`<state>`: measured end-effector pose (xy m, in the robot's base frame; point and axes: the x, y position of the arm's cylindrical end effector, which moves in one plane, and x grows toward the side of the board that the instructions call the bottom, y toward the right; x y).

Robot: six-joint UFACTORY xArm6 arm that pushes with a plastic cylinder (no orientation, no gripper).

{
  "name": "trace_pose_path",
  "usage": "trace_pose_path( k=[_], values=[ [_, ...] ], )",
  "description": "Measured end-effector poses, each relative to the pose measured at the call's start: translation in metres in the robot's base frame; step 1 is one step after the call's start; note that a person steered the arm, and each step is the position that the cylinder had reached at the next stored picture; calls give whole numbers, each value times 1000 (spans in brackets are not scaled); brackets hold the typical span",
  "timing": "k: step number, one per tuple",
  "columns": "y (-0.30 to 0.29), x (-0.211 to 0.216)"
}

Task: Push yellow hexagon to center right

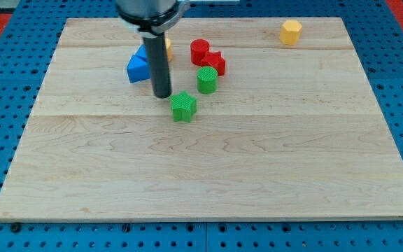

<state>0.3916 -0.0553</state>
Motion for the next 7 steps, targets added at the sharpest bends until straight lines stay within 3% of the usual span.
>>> trace_pose_path(
  k=[4, 5, 6, 7],
  values=[
    [78, 20],
    [163, 39],
    [263, -30],
    [303, -133]
  ],
)
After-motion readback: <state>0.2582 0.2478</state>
